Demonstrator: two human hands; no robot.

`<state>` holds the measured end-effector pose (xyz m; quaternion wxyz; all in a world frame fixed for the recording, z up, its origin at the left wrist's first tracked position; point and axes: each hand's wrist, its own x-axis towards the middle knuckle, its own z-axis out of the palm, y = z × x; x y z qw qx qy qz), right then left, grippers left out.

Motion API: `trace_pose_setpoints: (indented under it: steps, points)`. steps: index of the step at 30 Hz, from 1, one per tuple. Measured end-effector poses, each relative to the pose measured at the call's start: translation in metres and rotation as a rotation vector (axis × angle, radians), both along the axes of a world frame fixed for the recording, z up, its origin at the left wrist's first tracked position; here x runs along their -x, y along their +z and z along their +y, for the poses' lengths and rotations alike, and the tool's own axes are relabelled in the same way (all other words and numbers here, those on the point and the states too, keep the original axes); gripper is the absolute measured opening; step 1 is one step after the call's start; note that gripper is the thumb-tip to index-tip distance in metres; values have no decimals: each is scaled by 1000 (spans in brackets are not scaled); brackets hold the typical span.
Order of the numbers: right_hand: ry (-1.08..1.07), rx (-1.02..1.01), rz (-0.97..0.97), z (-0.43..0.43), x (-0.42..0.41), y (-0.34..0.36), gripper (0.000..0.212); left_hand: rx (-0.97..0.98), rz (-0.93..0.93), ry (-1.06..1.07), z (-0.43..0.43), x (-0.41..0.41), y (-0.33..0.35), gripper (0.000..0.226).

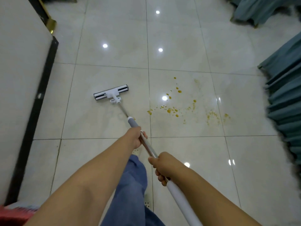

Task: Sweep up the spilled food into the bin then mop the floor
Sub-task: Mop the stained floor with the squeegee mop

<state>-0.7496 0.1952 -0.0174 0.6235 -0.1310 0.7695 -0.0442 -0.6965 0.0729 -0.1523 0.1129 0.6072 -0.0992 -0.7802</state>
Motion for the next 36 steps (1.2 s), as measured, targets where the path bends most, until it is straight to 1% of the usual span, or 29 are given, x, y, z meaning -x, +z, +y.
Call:
trace_pose_setpoints:
  steps: [4,8,12,15,17,21,22,23,25,27,30,33,36]
  points:
    - [14,3,12,-70,25,-13,37,-7,-10,43,-71,23,-12,21]
    - [53,5,10,-144,48,-26,28,3,-29,72,-147,46,-22,10]
    - [52,-11,0,-205,72,-33,30,-3,-71,59,-207,67,-28,25]
    - [73,-39,3,-232,90,-37,30,-7,-101,70,-232,85,-32,24]
    - [106,-41,1,-232,103,-41,31,-10,-111,55,-232,94,-34,22]
    - [201,-5,15,-193,135,-53,21,-1,-119,-40,-196,116,-36,9]
    - [223,-2,31,-182,141,-56,22,1,-129,-56,-186,121,-36,4]
    - [247,1,57,-169,149,-59,26,2,-142,-77,-175,128,-36,7]
    - [296,17,113,-137,179,-61,32,7,-171,-119,-147,155,-38,22]
    - [365,30,148,-102,214,-60,34,7,-209,-169,-114,185,-36,33]
    - [474,36,156,-44,271,-53,36,-14,-234,-196,-59,234,-32,42]
    - [527,19,144,22,334,-39,34,-82,-195,-154,6,289,-21,45]
    - [543,-10,172,97,395,-14,21,-189,-106,-110,81,341,-7,35]
